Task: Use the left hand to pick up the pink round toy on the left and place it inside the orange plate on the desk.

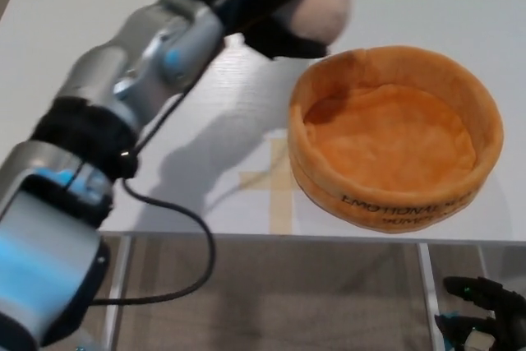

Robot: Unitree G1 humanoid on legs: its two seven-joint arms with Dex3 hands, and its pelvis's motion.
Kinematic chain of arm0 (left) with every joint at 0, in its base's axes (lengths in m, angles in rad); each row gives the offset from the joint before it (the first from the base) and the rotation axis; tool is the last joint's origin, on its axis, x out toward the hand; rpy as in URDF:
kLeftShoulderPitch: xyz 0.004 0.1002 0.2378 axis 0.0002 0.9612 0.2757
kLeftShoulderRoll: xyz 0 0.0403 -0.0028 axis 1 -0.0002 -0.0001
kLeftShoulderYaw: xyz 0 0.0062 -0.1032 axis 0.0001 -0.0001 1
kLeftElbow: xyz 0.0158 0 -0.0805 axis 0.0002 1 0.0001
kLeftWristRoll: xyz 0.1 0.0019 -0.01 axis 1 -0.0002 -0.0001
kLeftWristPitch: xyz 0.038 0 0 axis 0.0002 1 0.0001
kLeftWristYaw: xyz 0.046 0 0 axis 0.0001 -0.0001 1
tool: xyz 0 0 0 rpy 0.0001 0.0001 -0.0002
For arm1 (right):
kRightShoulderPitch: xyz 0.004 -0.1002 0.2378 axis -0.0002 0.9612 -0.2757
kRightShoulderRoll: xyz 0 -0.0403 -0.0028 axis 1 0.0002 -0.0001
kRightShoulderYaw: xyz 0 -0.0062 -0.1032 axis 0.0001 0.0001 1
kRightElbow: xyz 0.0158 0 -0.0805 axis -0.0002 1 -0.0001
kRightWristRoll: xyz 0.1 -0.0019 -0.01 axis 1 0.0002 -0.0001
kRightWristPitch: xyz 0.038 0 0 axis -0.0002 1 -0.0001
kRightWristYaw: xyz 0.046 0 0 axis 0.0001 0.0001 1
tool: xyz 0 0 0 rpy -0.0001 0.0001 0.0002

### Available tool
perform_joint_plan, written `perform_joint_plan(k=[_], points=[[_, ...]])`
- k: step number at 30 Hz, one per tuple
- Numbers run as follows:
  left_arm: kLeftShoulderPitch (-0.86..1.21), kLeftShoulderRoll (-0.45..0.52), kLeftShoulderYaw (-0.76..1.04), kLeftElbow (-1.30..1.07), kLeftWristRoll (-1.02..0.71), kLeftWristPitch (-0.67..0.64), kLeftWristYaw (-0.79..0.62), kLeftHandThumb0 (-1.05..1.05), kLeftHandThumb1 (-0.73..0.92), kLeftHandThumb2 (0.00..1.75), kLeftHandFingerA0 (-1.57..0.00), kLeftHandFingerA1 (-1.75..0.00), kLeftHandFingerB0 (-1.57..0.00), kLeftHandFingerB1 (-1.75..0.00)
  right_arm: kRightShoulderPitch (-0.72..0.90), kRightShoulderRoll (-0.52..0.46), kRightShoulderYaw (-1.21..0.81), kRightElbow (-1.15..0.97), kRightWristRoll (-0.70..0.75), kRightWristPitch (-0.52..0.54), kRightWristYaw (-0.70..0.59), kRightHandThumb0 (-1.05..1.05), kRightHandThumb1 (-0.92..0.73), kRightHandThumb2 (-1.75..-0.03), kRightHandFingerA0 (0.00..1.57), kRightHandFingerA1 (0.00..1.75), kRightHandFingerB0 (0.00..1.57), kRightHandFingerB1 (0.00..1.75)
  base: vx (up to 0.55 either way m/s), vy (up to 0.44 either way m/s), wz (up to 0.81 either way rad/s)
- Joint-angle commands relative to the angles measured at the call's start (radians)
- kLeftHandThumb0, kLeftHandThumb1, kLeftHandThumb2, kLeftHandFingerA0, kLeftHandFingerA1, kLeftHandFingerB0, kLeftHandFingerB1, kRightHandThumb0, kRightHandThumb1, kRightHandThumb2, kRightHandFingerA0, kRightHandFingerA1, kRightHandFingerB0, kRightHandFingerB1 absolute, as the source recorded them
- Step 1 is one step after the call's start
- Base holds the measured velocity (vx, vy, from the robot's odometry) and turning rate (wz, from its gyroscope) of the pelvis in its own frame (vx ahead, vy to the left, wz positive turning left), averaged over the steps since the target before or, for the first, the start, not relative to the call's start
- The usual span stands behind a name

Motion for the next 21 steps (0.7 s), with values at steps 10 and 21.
perform_joint_plan(k=[10,21], points=[[-0.061,-0.182,-0.105,0.067,0.094,0.029,0.097,-0.26,0.64,0.59,-0.88,-1.40,-0.90,-0.69,0.000,-0.001,0.018,0.005,-0.009,0.039,0.013,-0.29,-0.60,-0.58,0.51,0.42,0.43,0.38,0.00,0.000,0.00],[-0.050,-0.216,-0.169,0.114,0.103,0.196,-0.225,-0.83,0.45,0.88,0.00,0.00,0.00,-0.07,-0.008,0.000,0.020,0.001,-0.011,0.047,0.010,-0.29,-0.61,-0.58,0.48,0.41,0.43,0.38,0.00,0.000,0.00]])
